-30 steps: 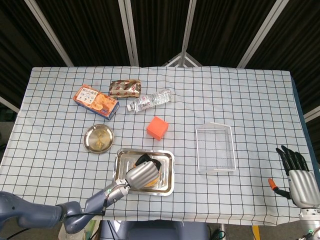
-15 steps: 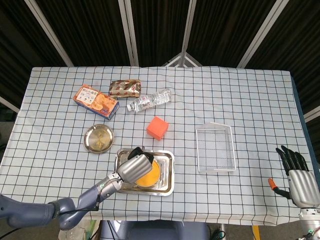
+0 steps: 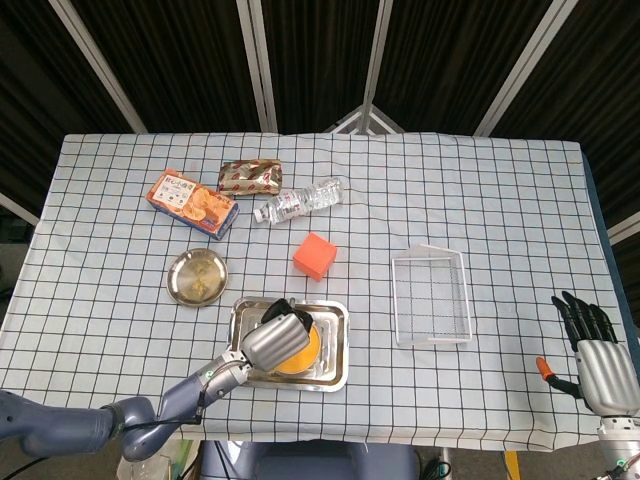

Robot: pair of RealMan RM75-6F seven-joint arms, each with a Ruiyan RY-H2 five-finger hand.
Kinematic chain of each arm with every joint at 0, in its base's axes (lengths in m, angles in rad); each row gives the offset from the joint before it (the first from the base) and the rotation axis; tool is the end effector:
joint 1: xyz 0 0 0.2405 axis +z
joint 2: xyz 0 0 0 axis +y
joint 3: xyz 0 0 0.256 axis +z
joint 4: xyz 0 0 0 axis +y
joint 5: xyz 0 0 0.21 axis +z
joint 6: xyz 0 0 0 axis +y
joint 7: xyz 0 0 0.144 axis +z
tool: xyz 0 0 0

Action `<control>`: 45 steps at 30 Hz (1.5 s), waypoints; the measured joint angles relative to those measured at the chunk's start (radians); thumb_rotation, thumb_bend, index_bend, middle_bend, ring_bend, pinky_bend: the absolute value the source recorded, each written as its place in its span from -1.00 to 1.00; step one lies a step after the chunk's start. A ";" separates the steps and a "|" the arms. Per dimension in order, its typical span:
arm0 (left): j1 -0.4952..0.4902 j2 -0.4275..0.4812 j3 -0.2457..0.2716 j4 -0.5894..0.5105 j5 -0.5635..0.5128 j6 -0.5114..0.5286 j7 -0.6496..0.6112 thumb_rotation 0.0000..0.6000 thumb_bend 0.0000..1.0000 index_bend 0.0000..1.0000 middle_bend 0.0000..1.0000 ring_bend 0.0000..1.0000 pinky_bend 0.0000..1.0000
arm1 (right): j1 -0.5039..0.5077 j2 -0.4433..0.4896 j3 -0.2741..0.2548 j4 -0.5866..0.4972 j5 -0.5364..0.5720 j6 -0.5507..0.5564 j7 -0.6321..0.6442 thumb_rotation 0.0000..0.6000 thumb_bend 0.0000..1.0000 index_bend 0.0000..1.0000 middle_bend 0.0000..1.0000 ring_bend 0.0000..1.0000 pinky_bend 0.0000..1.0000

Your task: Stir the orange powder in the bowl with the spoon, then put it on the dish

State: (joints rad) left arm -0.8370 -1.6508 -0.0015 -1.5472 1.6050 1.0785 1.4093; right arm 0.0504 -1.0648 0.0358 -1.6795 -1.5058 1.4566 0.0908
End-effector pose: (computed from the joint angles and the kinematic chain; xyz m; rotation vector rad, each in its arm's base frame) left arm -0.0630 0.2599 -0.0571 -2.0121 0.7071 -0.6847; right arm -0.3095 -0.1666 0.1640 1.3556 -1.0338 0.9370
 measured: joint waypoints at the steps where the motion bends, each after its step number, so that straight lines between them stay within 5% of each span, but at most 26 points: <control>1: -0.006 0.001 0.002 0.008 0.017 -0.004 -0.003 1.00 0.41 0.56 1.00 0.89 0.93 | 0.000 0.000 0.000 0.000 0.000 0.000 0.000 1.00 -0.28 -1.00 -1.00 -1.00 -1.00; 13: -0.052 0.038 0.050 0.098 0.232 0.017 -0.238 1.00 0.41 0.56 1.00 0.89 0.93 | 0.001 0.002 0.000 0.001 0.001 -0.003 0.006 1.00 -0.28 -1.00 -1.00 -1.00 -1.00; 24: -0.005 0.079 0.062 0.097 0.237 0.017 -0.263 1.00 0.41 0.56 1.00 0.89 0.93 | 0.000 -0.001 0.000 -0.004 0.004 -0.004 -0.004 1.00 -0.28 -1.00 -1.00 -1.00 -1.00; 45: 0.002 -0.091 -0.024 0.206 0.229 -0.014 -0.246 1.00 0.41 0.56 1.00 0.89 0.93 | 0.002 0.004 0.001 -0.003 0.006 -0.008 0.007 1.00 -0.28 -1.00 -1.00 -1.00 -1.00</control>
State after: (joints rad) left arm -0.8349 -1.7417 -0.0260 -1.3409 1.8335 1.0641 1.1631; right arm 0.0523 -1.0611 0.0363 -1.6826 -1.4995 1.4482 0.0980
